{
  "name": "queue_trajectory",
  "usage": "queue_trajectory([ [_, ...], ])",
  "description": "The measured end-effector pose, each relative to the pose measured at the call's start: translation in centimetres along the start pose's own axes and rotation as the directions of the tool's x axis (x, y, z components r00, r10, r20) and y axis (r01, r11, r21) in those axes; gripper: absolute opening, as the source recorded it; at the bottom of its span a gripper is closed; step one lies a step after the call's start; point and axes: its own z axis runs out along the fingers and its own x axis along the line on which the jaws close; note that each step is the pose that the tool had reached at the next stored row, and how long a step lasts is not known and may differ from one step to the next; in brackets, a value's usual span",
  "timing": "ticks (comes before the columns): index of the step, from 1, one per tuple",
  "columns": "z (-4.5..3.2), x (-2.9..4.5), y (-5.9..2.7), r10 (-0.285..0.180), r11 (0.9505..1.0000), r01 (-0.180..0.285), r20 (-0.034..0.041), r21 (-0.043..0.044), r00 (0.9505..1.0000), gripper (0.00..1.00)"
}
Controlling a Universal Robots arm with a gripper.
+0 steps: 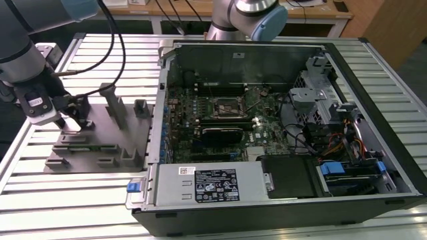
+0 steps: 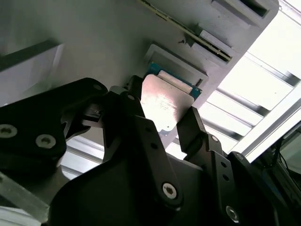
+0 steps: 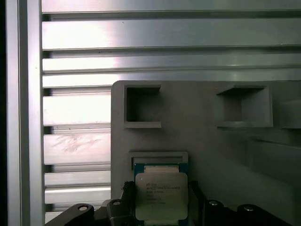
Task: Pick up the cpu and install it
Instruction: 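Pick up the cpu and move it towards the insertion slot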
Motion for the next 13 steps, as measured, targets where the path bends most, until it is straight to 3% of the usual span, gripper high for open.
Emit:
queue_trajectory([
  [13, -3.03, -0.11, 0.14, 0.0, 1.0, 0.0, 0.0001, 0.0, 1.0, 0.54],
])
